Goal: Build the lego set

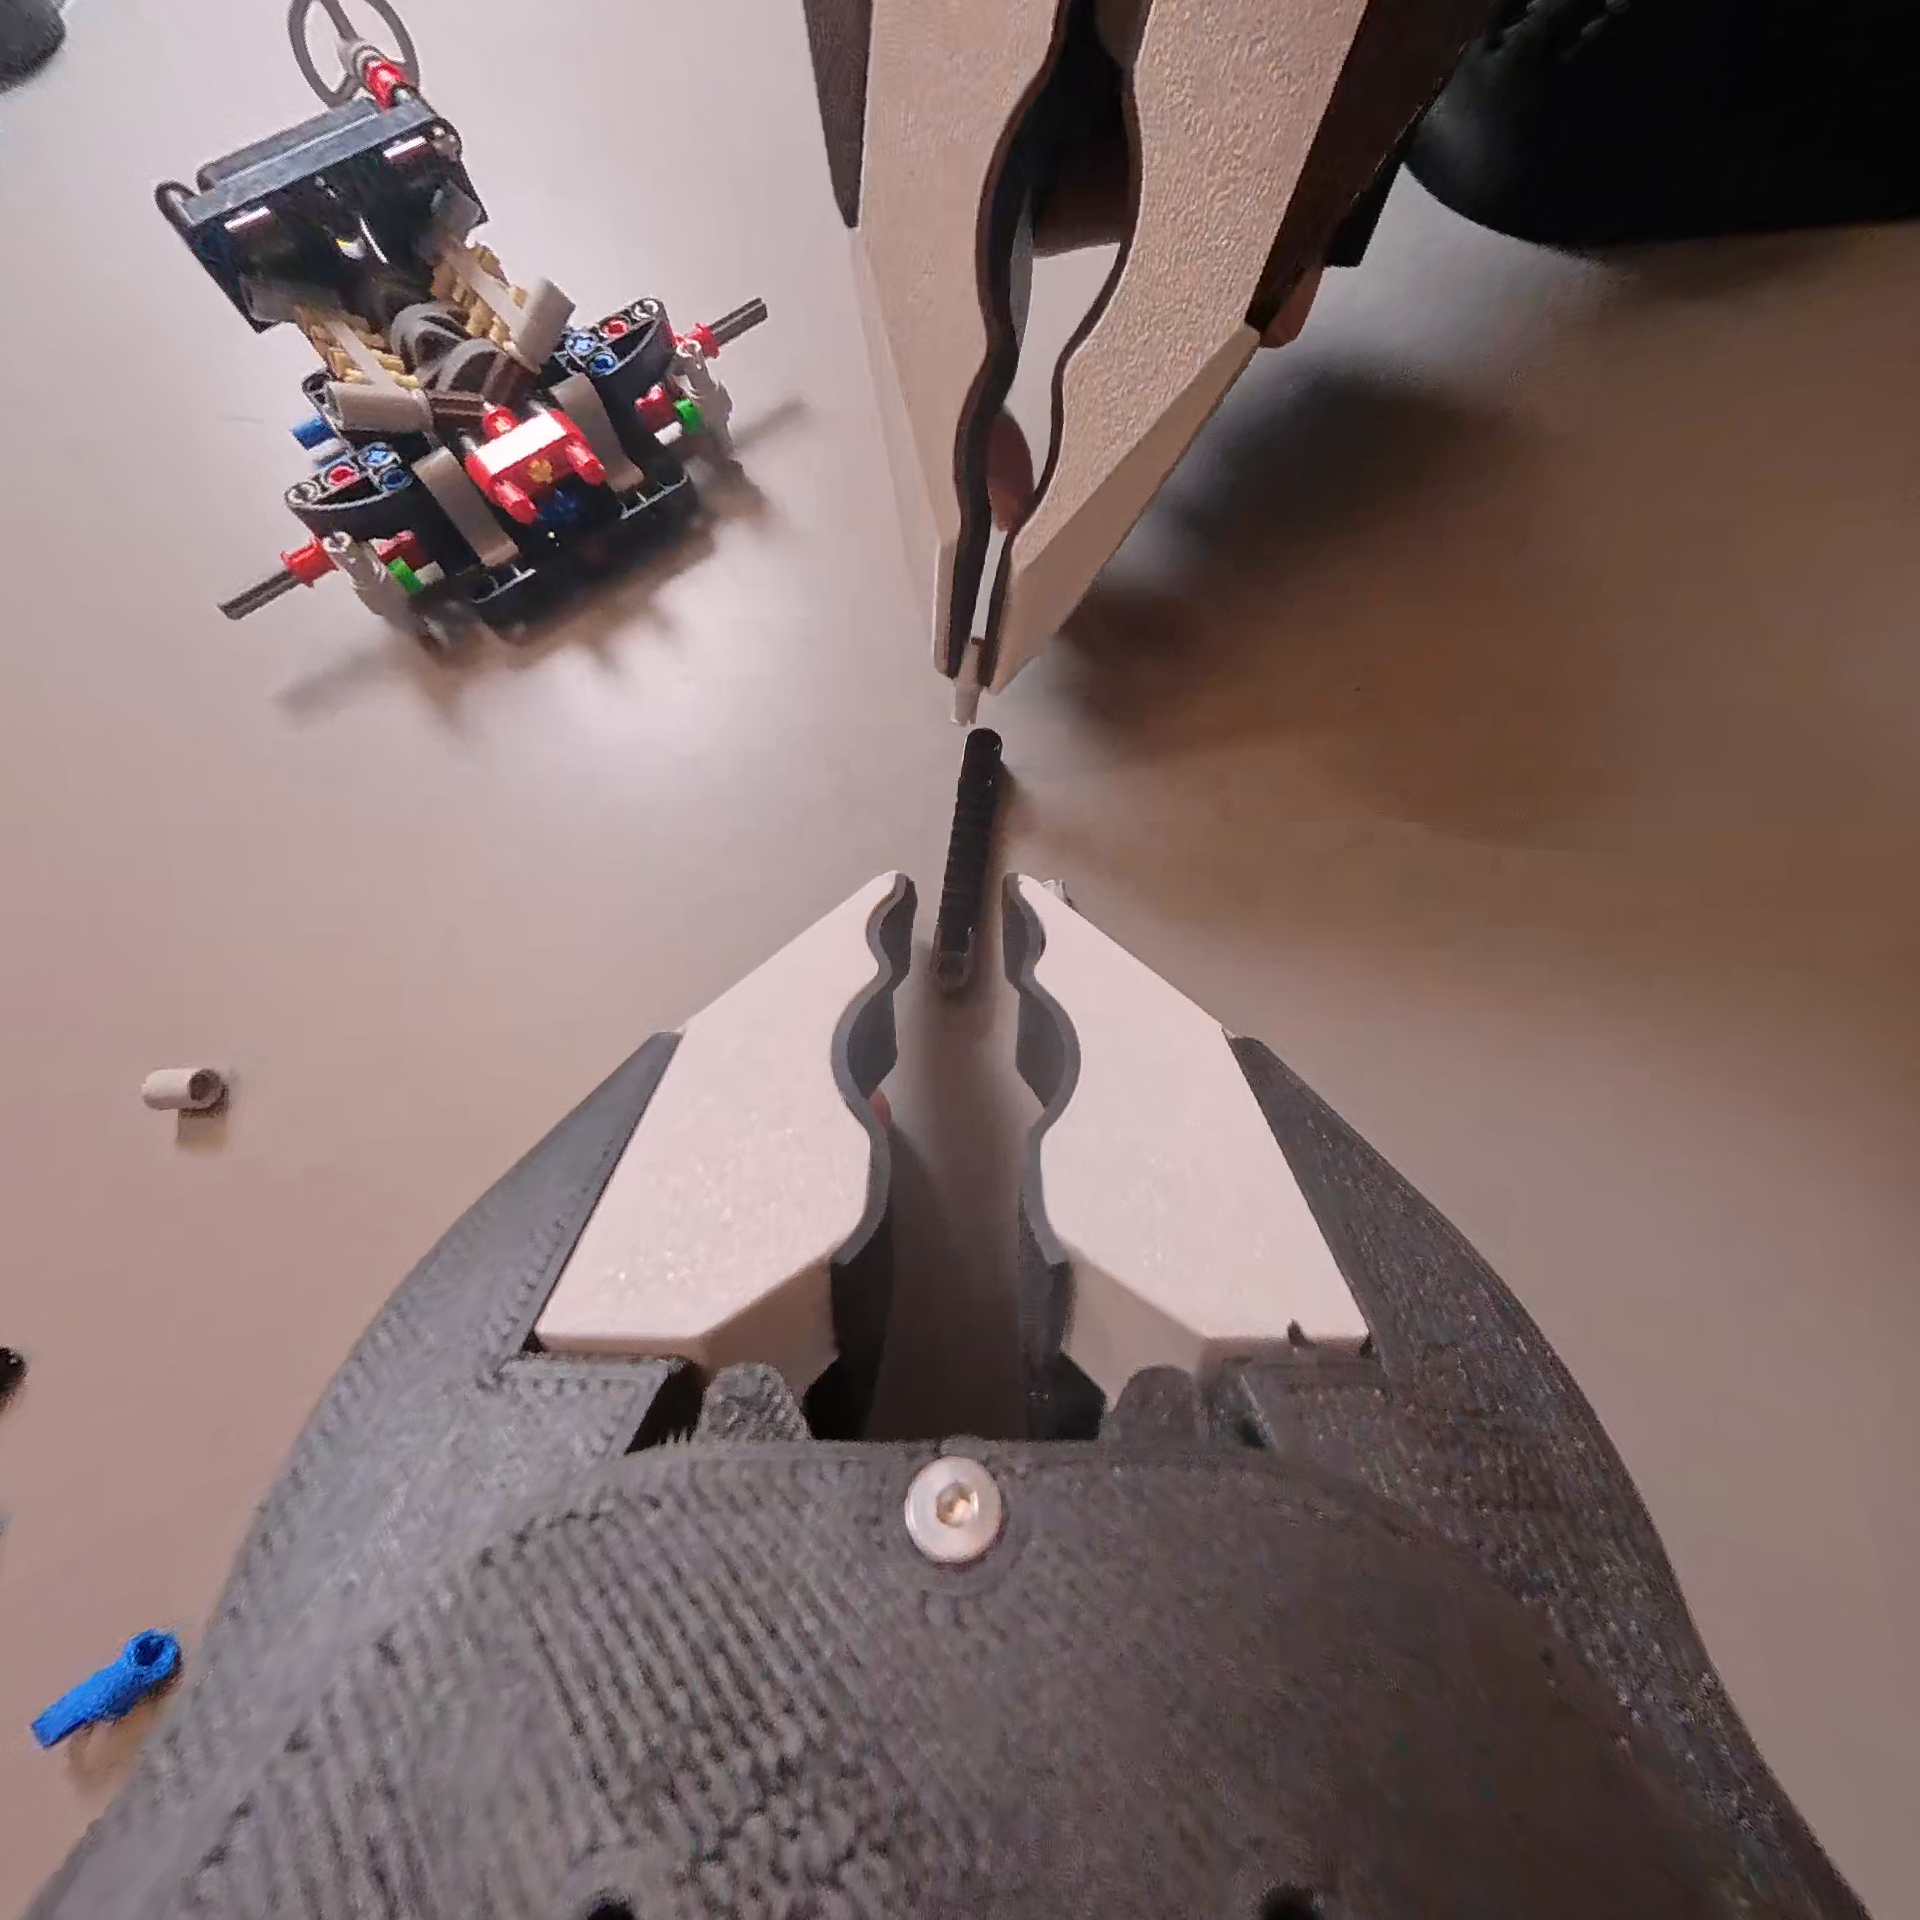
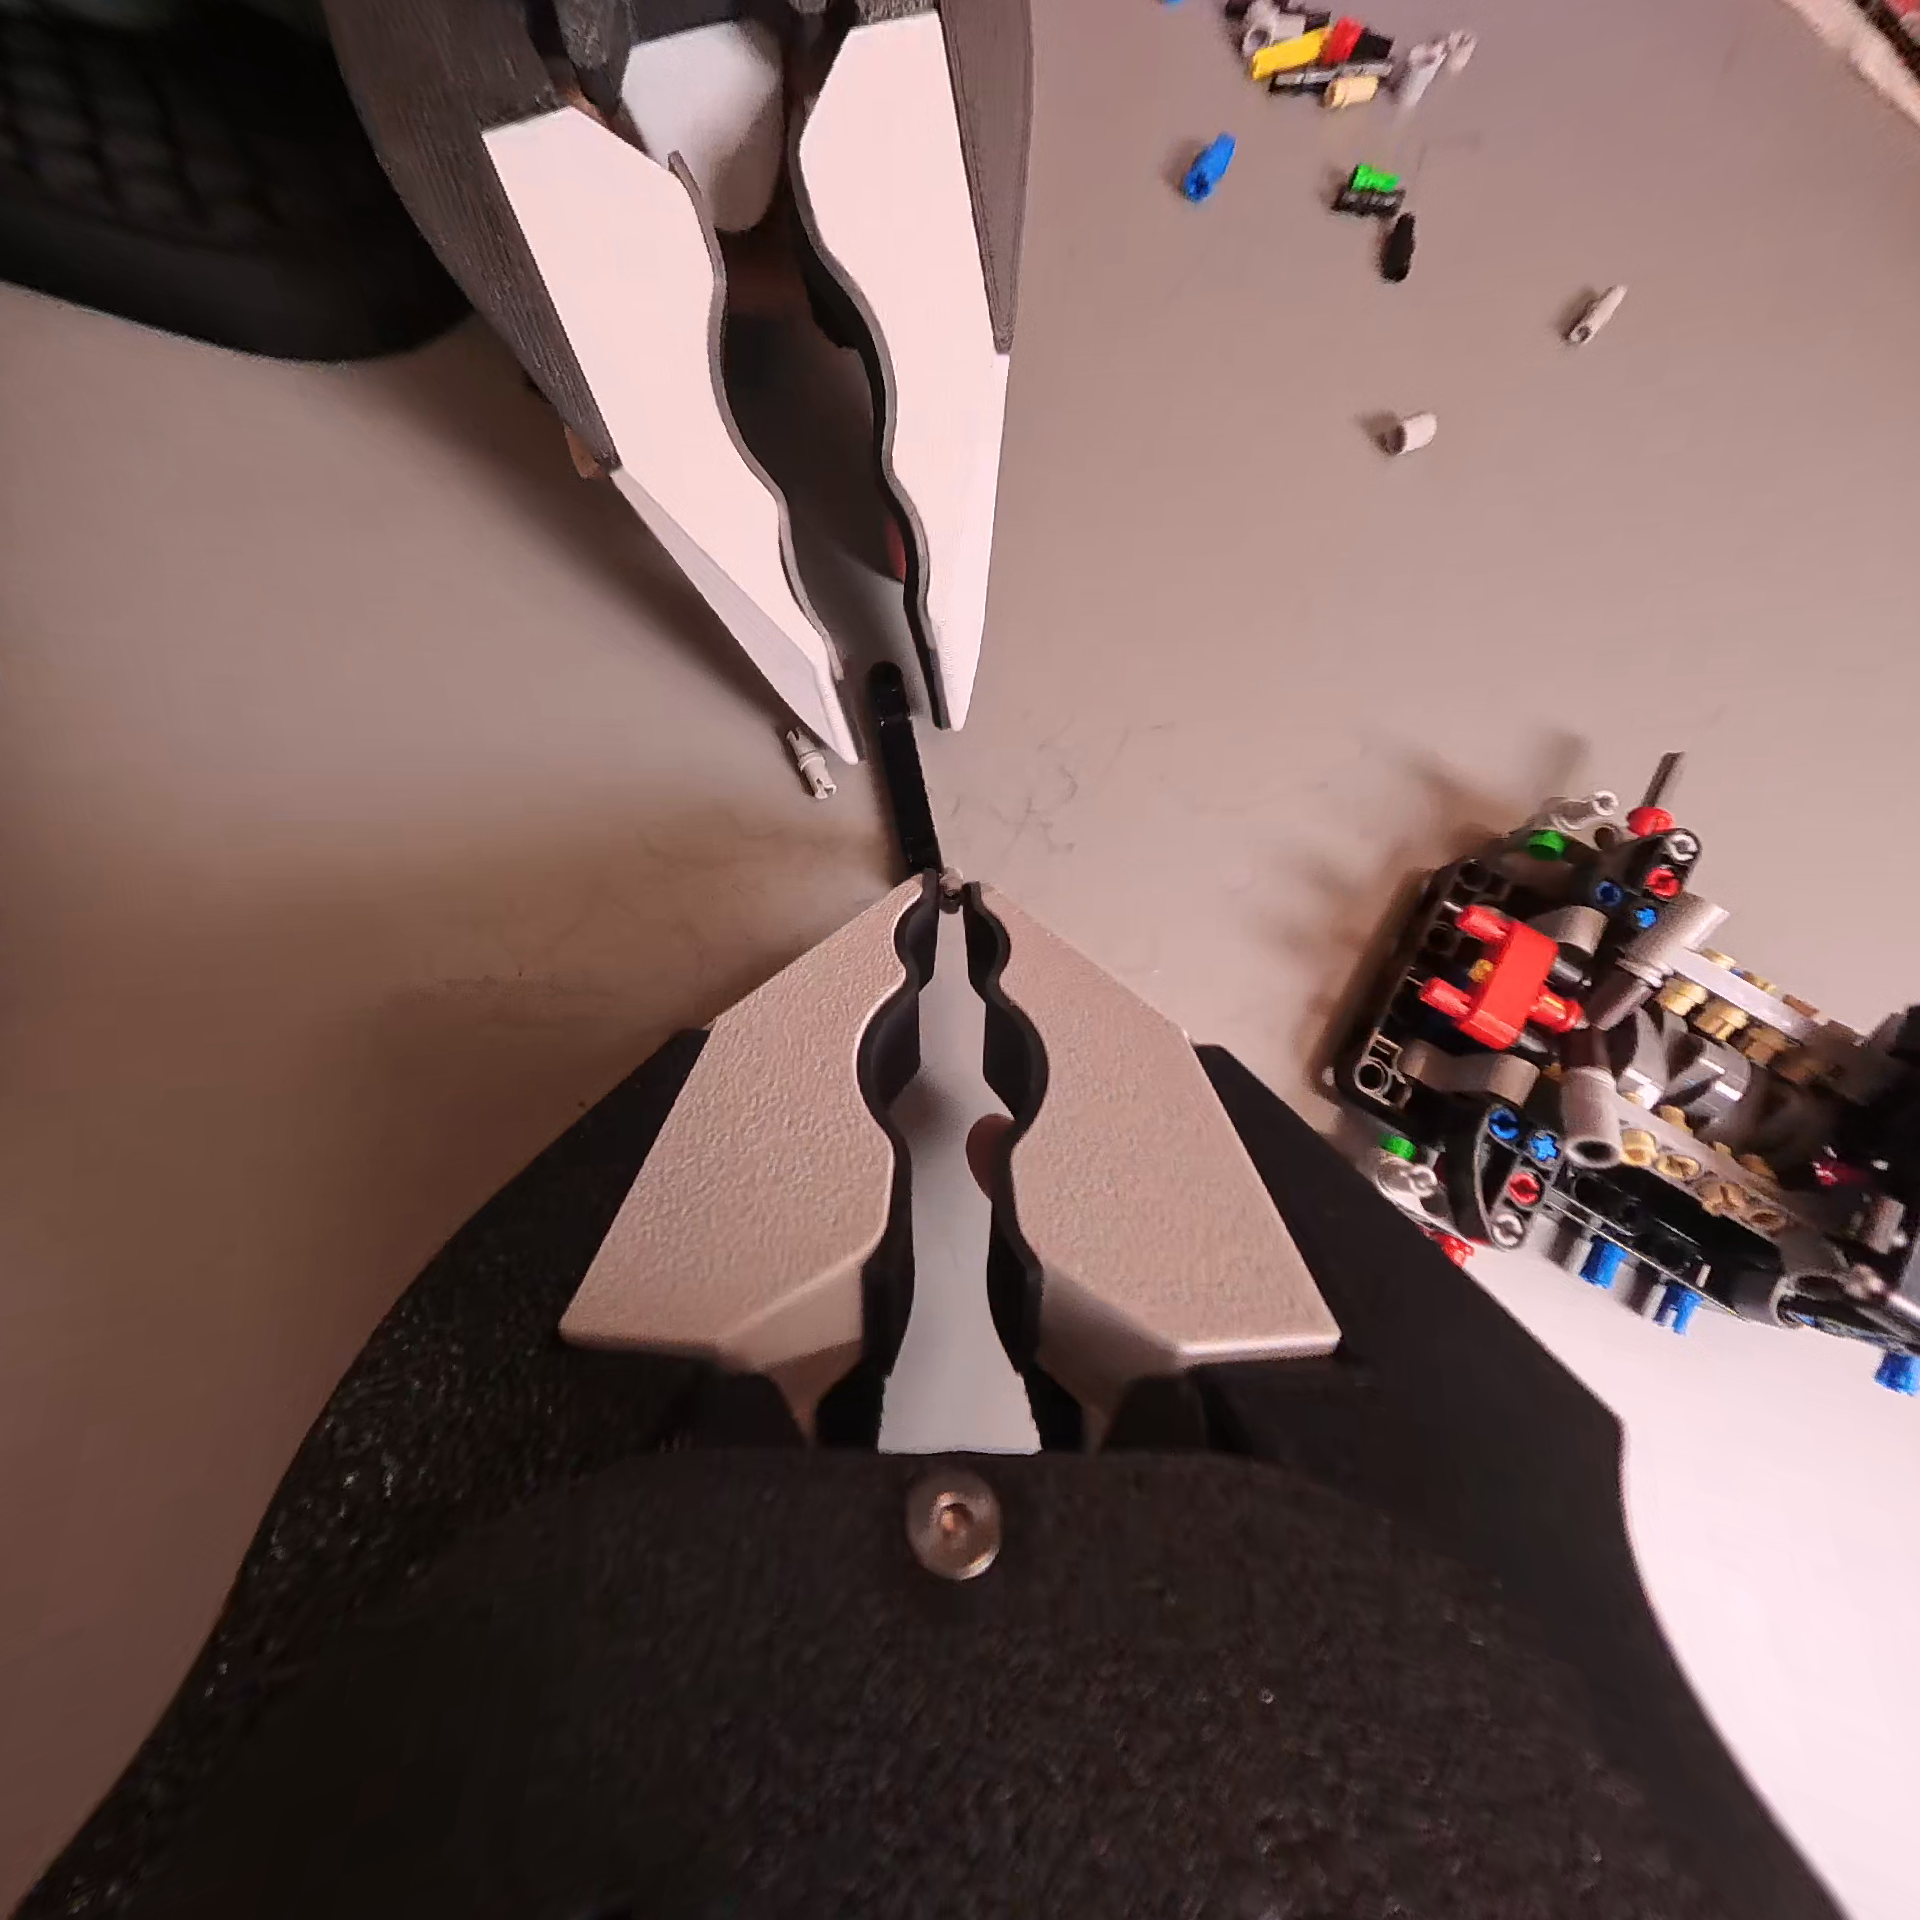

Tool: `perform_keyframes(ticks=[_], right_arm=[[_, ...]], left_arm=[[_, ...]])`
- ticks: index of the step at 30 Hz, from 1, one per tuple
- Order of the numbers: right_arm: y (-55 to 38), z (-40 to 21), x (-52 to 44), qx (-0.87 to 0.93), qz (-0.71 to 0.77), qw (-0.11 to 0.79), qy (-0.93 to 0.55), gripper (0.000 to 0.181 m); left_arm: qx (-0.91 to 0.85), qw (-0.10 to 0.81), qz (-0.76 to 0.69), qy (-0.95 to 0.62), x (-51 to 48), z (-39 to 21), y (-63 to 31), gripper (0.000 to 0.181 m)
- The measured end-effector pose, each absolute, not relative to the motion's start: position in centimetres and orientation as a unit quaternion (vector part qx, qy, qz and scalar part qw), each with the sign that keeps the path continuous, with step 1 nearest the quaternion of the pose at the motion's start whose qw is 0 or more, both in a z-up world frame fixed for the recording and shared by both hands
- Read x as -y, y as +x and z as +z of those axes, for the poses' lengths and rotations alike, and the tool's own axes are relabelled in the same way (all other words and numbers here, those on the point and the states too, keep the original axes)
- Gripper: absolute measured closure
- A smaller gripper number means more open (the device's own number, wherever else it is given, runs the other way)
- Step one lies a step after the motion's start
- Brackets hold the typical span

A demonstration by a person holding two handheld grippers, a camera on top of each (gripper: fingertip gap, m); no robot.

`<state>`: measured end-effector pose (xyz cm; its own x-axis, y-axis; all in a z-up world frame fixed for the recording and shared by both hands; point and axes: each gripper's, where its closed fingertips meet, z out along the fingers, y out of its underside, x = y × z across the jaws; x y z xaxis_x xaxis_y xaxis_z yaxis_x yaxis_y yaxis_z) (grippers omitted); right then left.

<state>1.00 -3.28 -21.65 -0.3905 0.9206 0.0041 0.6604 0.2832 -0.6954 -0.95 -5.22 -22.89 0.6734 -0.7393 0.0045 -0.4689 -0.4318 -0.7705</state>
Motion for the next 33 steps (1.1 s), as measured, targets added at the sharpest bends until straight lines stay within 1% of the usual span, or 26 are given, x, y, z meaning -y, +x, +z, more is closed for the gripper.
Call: perform_keyframes(ticks=[4, 14, 23, 28, 29, 30, 33], right_arm=[[0.99, -22.03, 3.63, 0.79, 0.289, 0.188, -0.507, 0.178], [1.15, -22.39, 3.69, 0.82, 0.234, 0.163, -0.496, 0.178], [1.01, -22.46, 3.58, 0.875, 0.139, 0.136, -0.444, 0.178], [0.91, -22.5, 3.59, 0.887, 0.129, 0.128, -0.426, 0.178], [0.84, -22.5, 3.56, 0.888, 0.127, 0.128, -0.423, 0.178], [0.7, -22.52, 3.54, 0.889, 0.126, 0.129, -0.422, 0.178], [0.65, -22.54, 3.5, 0.894, 0.121, 0.118, -0.415, 0.178]], left_arm=[[-0.378, 0.395, -0.149, -0.824, 5.2, -23.0, -1.03, 0.174], [-0.388, 0.401, -0.147, -0.817, 5.4, -23.01, -0.68, 0.175], [-0.397, 0.407, -0.152, -0.808, 5.45, -22.99, -0.45, 0.176], [-0.401, 0.409, -0.15, -0.806, 5.5, -23.0, -0.44, 0.176], [-0.403, 0.408, -0.152, -0.805, 5.55, -23.0, -0.4, 0.177], [-0.405, 0.405, -0.155, -0.805, 5.64, -23.06, -0.32, 0.181], [-0.407, 0.405, -0.156, -0.804, 5.67, -23.05, -0.29, 0.181]])
